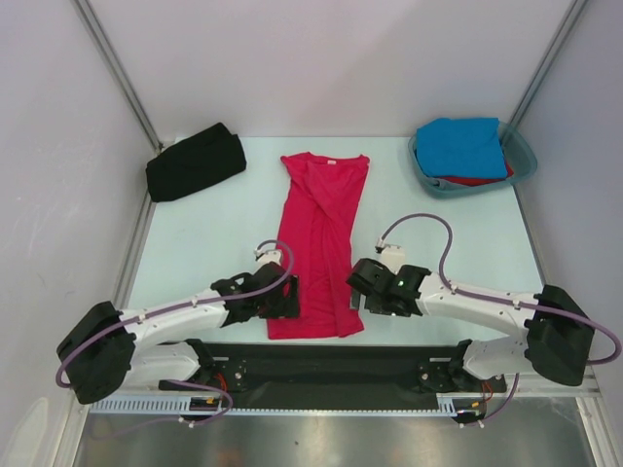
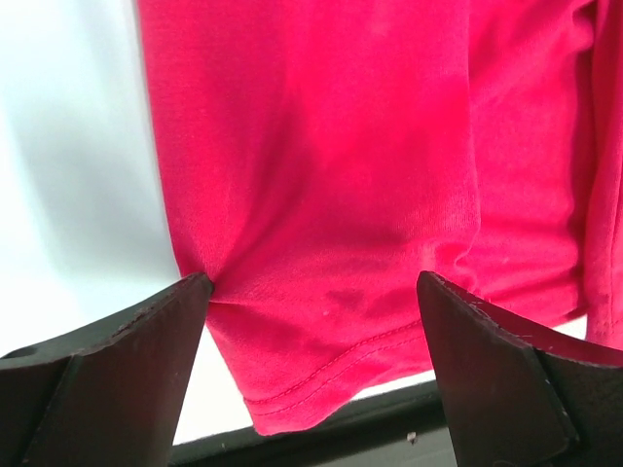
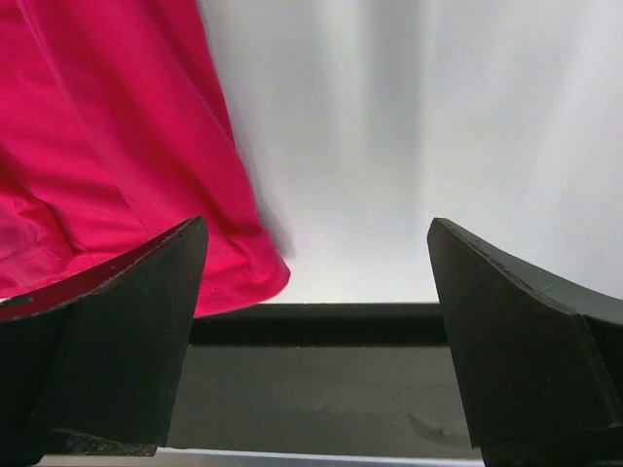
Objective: Fold and stack the t-shirts
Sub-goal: Fold the tshirt
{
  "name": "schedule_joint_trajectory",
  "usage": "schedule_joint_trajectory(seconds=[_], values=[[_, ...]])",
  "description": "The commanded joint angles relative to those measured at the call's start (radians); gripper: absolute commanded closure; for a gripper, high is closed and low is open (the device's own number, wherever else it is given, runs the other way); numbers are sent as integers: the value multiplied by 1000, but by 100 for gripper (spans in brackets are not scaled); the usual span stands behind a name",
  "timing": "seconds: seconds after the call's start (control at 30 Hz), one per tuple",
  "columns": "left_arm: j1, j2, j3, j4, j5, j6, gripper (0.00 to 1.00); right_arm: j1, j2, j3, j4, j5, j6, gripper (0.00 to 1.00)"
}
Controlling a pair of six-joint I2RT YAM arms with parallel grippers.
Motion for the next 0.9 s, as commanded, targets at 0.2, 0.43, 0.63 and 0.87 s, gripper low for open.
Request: schedule_joint_trajectory(seconds=[0.2, 0.43, 0.63, 0.87], values=[[-23, -193, 37, -223, 20, -33, 0, -114, -209, -214, 250, -244, -23, 0], [-21, -406, -6, -167, -33, -34, 0, -159, -303, -285, 342, -315, -51, 1], [-23, -405, 1, -226, -55, -70, 0, -174, -286, -304, 398, -353, -82, 3], [-24, -538, -111, -211, -8, -156, 0, -173, -305, -330, 382, -361, -91, 2]])
